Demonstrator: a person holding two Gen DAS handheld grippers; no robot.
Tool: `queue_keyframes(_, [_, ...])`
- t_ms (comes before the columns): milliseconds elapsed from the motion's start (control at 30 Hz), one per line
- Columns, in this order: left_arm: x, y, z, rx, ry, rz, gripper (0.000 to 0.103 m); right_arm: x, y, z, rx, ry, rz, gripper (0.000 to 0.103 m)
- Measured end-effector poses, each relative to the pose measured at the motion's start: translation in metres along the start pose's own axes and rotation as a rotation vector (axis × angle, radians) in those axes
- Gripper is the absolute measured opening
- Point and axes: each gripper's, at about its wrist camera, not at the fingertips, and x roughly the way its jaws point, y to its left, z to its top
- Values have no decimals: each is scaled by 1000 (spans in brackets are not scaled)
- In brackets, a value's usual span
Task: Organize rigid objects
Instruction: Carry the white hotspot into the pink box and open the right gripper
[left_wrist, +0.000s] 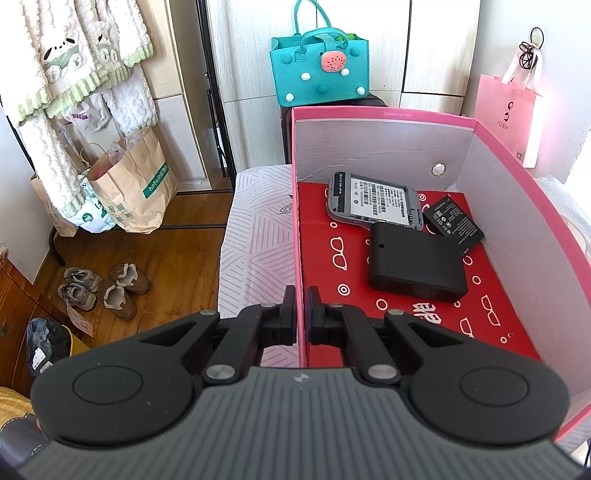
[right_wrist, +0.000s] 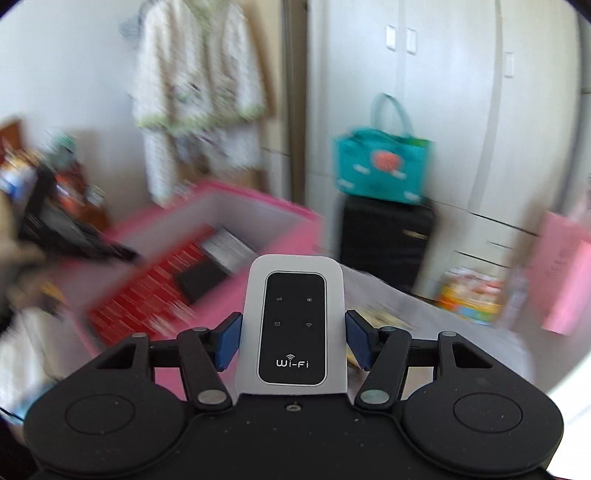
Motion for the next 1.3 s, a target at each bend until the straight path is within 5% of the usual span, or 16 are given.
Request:
queue_keyframes(167, [0, 0, 1, 4, 3, -3, 5, 35, 27, 28, -21, 28, 201, 65])
queue_keyframes(400, [1, 1, 1, 0, 3, -9, 5, 108, 57, 36, -49, 247, 339, 65])
queue_keyframes(700, [1, 1, 1, 4, 3, -8, 5, 150, 90, 41, -226, 412, 332, 65])
queue_keyframes(1067, [2, 2, 1, 2, 3, -12, 5, 174, 100, 43, -333, 487, 340, 65])
queue_keyframes(1300, [1, 2, 1, -4, 3, -16, 5, 177, 110, 36, -478, 463, 263, 65])
